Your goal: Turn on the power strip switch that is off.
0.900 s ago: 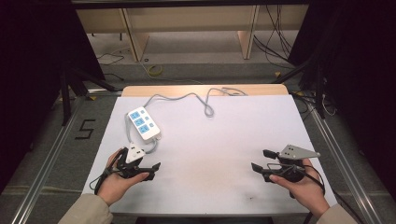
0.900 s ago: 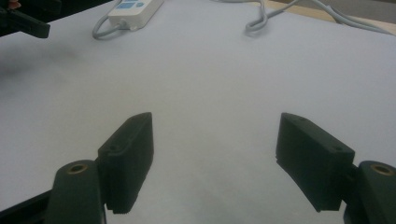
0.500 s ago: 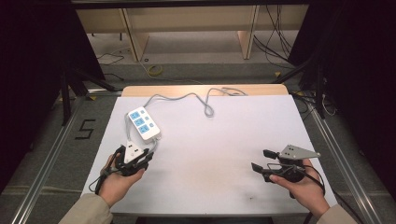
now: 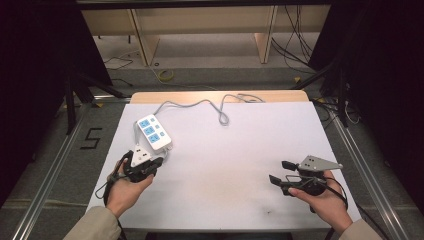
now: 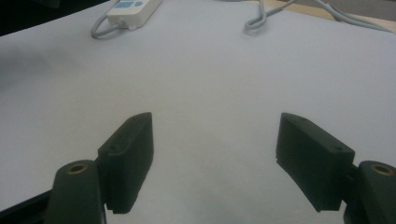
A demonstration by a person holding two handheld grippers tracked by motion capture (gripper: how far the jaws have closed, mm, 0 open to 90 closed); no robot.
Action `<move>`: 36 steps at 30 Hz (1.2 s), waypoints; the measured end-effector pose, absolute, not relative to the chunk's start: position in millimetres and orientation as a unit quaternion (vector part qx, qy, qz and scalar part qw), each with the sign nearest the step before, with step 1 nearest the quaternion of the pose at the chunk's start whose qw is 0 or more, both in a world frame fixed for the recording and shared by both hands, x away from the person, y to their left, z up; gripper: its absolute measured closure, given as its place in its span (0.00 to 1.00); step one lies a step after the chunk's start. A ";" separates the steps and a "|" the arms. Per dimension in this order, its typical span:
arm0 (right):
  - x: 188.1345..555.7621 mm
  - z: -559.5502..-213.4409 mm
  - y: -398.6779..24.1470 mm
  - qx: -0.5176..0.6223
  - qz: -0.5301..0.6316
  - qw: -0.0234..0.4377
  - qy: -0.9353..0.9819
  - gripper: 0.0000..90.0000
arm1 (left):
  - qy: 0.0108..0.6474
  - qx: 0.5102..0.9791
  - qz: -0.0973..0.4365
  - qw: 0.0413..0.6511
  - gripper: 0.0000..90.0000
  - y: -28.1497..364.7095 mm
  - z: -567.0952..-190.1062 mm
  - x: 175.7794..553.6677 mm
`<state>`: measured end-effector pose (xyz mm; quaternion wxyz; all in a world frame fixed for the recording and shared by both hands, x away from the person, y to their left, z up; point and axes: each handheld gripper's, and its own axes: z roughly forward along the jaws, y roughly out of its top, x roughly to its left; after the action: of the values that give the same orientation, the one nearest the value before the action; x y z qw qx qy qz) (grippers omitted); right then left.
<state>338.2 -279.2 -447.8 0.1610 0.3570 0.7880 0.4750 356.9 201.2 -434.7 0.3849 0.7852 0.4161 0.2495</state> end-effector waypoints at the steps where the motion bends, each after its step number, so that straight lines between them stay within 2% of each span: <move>1: 338.2 -447.9 -279.2 0.357 0.475 0.161 0.788 0.31 | 0.420 0.783 0.249 0.386 1.00 201.2 -434.5 358.2; 36: 337.9 -449.7 -279.1 0.359 0.467 0.155 0.793 0.31 | 0.449 0.769 0.269 0.367 1.00 214.2 -422.0 401.7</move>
<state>337.9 -279.1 -449.7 0.1548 0.3594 0.7927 0.4673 401.7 214.2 -422.0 0.3667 0.7690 0.4490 0.2694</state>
